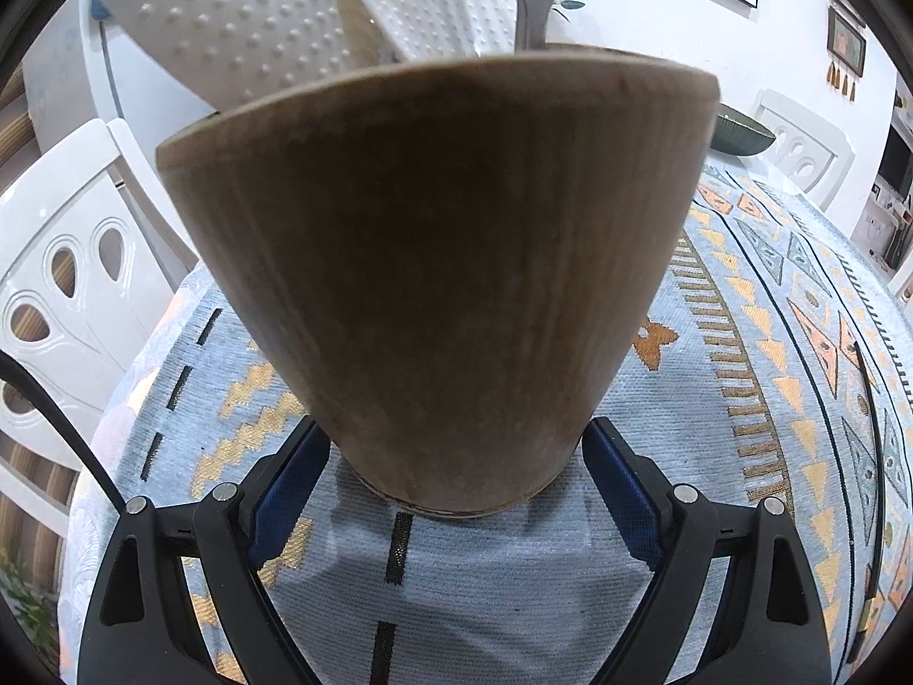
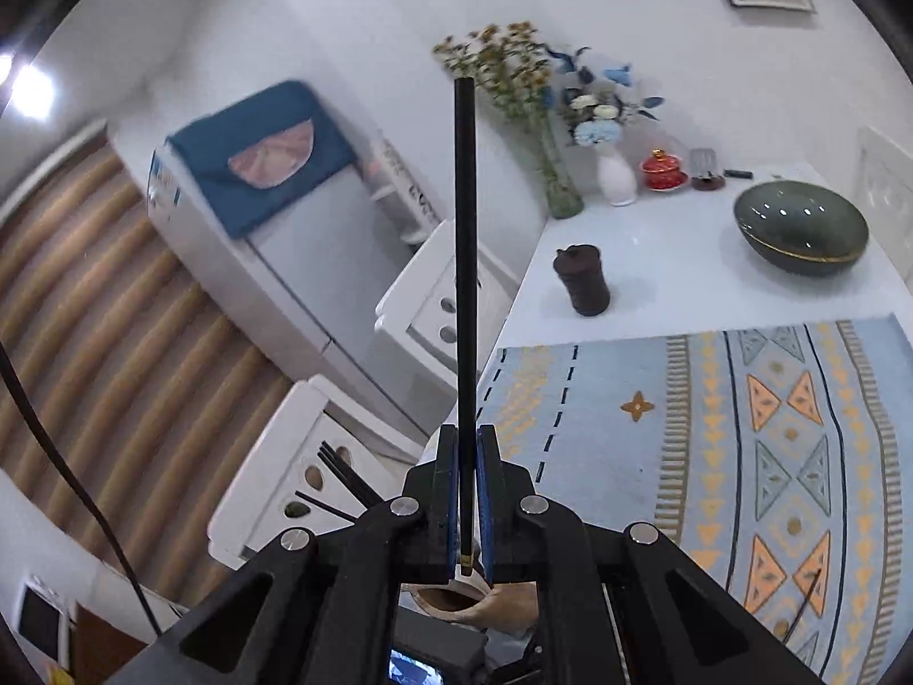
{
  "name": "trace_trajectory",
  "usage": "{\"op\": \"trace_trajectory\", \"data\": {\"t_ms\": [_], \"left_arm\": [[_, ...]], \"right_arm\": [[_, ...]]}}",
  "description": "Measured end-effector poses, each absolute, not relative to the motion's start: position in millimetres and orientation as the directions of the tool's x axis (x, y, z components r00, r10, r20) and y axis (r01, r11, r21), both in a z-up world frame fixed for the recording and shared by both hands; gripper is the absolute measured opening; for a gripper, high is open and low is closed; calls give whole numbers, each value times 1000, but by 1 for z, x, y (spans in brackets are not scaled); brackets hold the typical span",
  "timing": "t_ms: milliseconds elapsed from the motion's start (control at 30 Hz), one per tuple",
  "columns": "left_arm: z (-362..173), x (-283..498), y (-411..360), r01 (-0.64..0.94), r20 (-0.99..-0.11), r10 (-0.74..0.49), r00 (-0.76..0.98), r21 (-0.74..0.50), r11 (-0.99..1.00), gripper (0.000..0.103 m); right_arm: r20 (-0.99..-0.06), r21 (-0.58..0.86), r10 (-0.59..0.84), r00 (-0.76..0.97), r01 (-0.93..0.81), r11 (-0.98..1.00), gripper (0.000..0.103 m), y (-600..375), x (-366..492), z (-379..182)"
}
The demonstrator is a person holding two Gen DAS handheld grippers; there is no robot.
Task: Organize utensils
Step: 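Lower the chopstick into the cup and open the right gripper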
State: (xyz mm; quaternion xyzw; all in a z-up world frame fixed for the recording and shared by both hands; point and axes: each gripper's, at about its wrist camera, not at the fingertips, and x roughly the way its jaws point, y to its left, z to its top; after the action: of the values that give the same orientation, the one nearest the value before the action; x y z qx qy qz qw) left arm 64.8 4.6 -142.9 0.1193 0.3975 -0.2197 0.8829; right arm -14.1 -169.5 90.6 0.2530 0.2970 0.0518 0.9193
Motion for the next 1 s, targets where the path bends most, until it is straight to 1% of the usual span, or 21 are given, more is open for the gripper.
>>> {"op": "trace_trajectory", "data": {"t_ms": [167, 300, 467, 600, 667, 700, 767, 833, 867, 900, 1000], "left_arm": [[-133, 54, 6, 476, -736, -293, 610, 44, 878, 90], [-133, 49, 8, 471, -722, -302, 622, 38, 881, 90], [-130, 43, 13, 466, -705, -308, 639, 37, 884, 90], [-129, 39, 15, 465, -700, -308, 644, 38, 885, 90], [-129, 40, 12, 464, -697, -308, 648, 40, 885, 90], [-129, 39, 12, 463, -696, -307, 649, 41, 886, 90], [-127, 39, 11, 462, -694, -307, 651, 41, 886, 90], [-127, 39, 10, 462, -694, -308, 651, 41, 886, 90], [-127, 39, 10, 462, -694, -308, 651, 40, 886, 90], [-127, 39, 10, 462, -694, -309, 651, 39, 886, 90], [-127, 40, 11, 463, -696, -309, 648, 37, 886, 90]], "right_arm": [[-561, 442, 239, 793, 42, 896, 5, -147, 1, 78], [-602, 359, 207, 772, 31, 933, 5, -127, 9, 72], [-628, 278, 188, 755, -8, 961, 5, -107, 11, 72], [-655, 294, 215, 725, -18, 956, 7, -105, 14, 73], [-649, 319, 232, 725, -17, 947, 8, -108, 13, 75], [-643, 335, 242, 727, -18, 942, 10, -111, 12, 77], [-621, 376, 262, 738, -12, 927, 17, -120, 7, 82], [-593, 398, 247, 766, 12, 917, 37, -131, 0, 88], [-578, 405, 235, 781, 26, 914, 42, -137, -5, 91], [-558, 418, 218, 801, 44, 907, 50, -147, -12, 95], [-535, 448, 177, 826, 100, 888, 51, -172, -28, 102]]}}
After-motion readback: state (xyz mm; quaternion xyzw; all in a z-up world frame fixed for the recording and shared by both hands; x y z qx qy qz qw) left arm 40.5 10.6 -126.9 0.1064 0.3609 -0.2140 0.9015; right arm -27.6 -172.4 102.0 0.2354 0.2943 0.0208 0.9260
